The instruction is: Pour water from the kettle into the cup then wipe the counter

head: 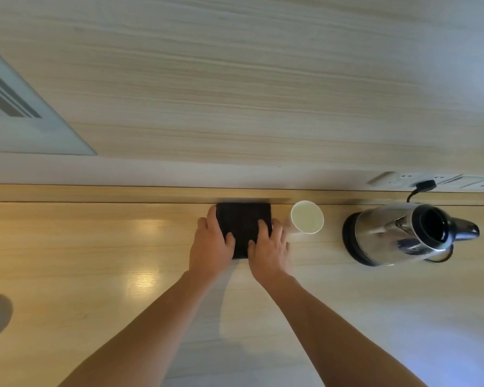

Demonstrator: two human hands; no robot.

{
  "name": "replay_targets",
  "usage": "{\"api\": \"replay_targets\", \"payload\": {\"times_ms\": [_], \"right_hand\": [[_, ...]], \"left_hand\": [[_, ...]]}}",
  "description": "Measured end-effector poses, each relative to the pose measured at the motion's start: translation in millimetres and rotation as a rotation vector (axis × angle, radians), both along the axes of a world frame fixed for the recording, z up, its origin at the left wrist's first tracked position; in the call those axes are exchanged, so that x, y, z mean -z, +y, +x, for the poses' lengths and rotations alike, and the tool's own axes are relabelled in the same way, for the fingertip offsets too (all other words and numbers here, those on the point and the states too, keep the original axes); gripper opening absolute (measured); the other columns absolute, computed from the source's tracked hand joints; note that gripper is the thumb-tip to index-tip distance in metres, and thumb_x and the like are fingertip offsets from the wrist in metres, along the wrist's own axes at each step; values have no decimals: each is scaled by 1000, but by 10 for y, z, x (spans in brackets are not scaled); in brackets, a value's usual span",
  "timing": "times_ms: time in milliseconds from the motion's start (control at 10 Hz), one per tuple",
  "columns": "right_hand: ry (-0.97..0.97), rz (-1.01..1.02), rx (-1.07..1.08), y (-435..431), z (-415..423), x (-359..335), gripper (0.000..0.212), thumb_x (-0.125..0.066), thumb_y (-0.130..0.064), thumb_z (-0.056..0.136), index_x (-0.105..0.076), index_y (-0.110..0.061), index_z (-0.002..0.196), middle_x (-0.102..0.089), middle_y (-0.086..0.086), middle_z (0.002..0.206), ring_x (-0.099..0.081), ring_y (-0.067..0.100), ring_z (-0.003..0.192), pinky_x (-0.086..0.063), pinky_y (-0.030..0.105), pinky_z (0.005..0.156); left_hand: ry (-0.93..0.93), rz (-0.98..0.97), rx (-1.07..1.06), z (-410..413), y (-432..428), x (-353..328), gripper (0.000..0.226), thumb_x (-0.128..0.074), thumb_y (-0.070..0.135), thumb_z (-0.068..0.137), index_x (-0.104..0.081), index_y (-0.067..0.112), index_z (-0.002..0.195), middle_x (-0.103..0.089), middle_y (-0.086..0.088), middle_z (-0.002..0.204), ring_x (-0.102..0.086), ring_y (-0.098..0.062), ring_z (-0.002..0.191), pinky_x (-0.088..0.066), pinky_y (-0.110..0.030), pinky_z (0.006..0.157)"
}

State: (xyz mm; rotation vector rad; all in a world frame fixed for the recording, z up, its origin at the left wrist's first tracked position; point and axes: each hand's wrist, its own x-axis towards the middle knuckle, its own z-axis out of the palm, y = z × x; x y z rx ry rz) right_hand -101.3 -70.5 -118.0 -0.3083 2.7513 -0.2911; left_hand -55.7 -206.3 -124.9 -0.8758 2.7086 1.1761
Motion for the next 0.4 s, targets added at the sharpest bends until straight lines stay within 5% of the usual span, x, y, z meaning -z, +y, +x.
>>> {"api": "replay_targets", "payload": {"times_ms": [200,400], "right_hand": [[-23,65,-120,268,264,-225,61,-38,-44,107,-18,-25,161,-6,8,171,-19,29,155,-31,47,119],[136,37,-134,745,557,-727,67,-37,-52,105,-15,-24,162,-9,3,173,-11,25,159,-22,47,124]], "left_hand": [[-9,-232,101,328,175,-137,78,-72,27,95,-32,9,160,-50,-21,148,-61,-36,124,-61,-44,94],[22,-431,164,722,585,-540,83,-60,47,100,-22,17,167,-27,-19,173,-29,-40,159,-33,-59,123]]}}
